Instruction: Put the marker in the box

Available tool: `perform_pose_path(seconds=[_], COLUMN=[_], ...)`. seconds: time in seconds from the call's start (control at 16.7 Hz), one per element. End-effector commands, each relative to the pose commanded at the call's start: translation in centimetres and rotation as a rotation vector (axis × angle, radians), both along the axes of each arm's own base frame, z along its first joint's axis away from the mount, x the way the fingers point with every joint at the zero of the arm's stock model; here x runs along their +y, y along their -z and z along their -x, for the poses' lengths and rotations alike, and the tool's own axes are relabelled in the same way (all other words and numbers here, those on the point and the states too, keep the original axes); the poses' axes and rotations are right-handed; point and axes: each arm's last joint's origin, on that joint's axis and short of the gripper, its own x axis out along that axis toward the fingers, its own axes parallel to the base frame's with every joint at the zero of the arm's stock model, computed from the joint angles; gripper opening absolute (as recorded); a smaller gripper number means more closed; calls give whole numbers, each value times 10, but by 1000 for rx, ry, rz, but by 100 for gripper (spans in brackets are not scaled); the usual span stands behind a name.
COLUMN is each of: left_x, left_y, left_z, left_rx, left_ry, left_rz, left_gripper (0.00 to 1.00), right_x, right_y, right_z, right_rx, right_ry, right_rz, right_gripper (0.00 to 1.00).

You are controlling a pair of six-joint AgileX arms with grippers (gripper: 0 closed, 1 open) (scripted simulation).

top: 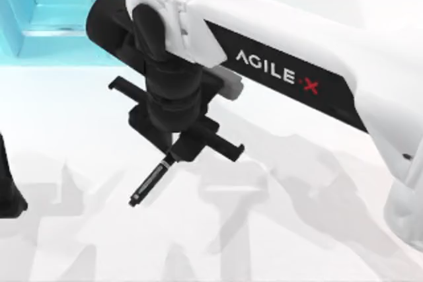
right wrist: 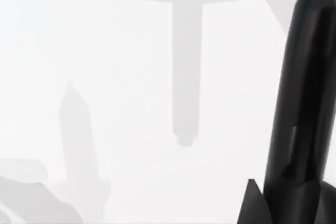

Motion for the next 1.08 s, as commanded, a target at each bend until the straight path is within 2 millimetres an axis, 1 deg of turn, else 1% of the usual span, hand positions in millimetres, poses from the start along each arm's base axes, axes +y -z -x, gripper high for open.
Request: perform_pose_path(seconds=[0.12, 0.24, 0.36, 0.42, 0.48, 0.54, 0.6, 0.66, 0.78, 0.84, 0.9, 0.96, 1.02, 1.08], left_x=[0, 0, 0, 0, 0, 0, 0, 0, 0, 0, 0, 0, 0, 0], left_y=[0, 0, 0, 0, 0, 0, 0, 0, 0, 0, 0, 0, 0, 0], left_z=[0, 0, 0, 0, 0, 0, 0, 0, 0, 0, 0, 0, 0, 0], left_rx=[0, 0, 0, 0, 0, 0, 0, 0, 0, 0, 0, 0, 0, 0], left_ry=[0, 0, 0, 0, 0, 0, 0, 0, 0, 0, 0, 0, 0, 0], left_rz=[0, 0, 0, 0, 0, 0, 0, 0, 0, 0, 0, 0, 0, 0], left_gripper=[100, 100, 100, 100, 100, 100, 100, 100, 100, 100, 100, 100, 100, 100], right_x=[0, -10, -36, -55, -78, -105, -137, -173, -257, -302, -348, -392, -433, -471], right_y=[2, -1, -5, -7, -10, -11, -12, -13, -13, -13, -13, -14, -15, -16], right_z=[0, -11, -33, -48, -63, -79, -95, -109, -129, -133, -131, -125, -114, -100], right_rx=[1, -1, -5, -6, -6, -4, -1, 4, 19, 27, 34, 38, 40, 39], right_ry=[0, 18, 59, 88, 124, 166, 214, 270, 398, 467, 537, 607, 674, 736], right_rz=[1, -3, -11, -14, -15, -15, -14, -11, -4, -1, 0, -1, -3, -6], right_gripper=[0, 0, 0, 0, 0, 0, 0, 0, 0, 0, 0, 0, 0, 0])
